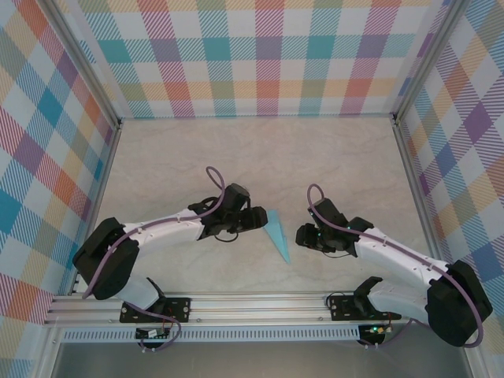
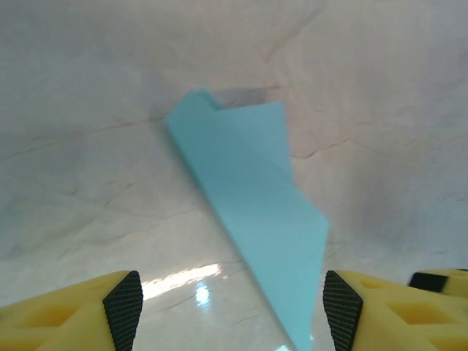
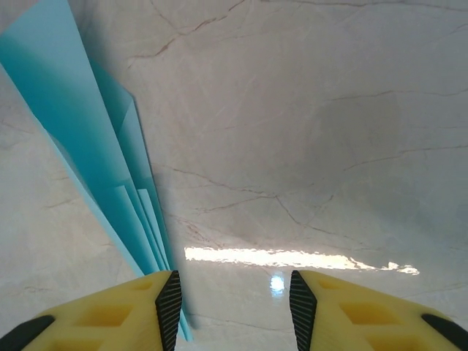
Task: Fold a paper plane with a square sheet of paper (pick it up from the middle)
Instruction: Fold the wing for the fifth time at the center of the table.
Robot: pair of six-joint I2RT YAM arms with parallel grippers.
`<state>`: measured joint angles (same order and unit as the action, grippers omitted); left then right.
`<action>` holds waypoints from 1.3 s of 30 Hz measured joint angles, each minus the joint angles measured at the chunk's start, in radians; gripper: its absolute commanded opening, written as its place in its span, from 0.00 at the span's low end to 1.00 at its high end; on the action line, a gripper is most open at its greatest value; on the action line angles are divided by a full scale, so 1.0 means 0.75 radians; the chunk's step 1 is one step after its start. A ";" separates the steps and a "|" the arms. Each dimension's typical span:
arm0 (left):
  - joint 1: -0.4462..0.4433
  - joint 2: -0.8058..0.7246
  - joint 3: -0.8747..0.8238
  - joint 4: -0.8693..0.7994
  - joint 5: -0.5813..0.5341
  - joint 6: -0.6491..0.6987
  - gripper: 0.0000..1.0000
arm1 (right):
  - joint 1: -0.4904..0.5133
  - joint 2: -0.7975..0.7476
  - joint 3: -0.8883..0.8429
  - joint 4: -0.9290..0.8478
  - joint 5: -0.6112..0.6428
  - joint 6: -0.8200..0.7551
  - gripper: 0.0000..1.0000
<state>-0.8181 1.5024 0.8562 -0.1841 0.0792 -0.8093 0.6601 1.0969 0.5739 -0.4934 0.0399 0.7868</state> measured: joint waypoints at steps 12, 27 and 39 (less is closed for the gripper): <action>-0.144 0.294 0.459 -0.446 -0.241 -0.093 0.81 | -0.044 -0.004 -0.054 0.046 0.008 0.035 0.61; -0.210 0.571 0.756 -0.659 -0.292 -0.113 0.89 | -0.061 -0.115 -0.167 0.067 0.002 0.069 0.65; -0.216 0.602 0.744 -0.645 -0.281 -0.092 0.54 | -0.061 -0.163 -0.199 0.115 -0.095 0.057 0.67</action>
<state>-0.9798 1.9537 1.4139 -0.6678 -0.1314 -0.8783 0.6147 0.9745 0.4244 -0.4068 -0.0315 0.8299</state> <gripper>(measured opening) 0.600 0.669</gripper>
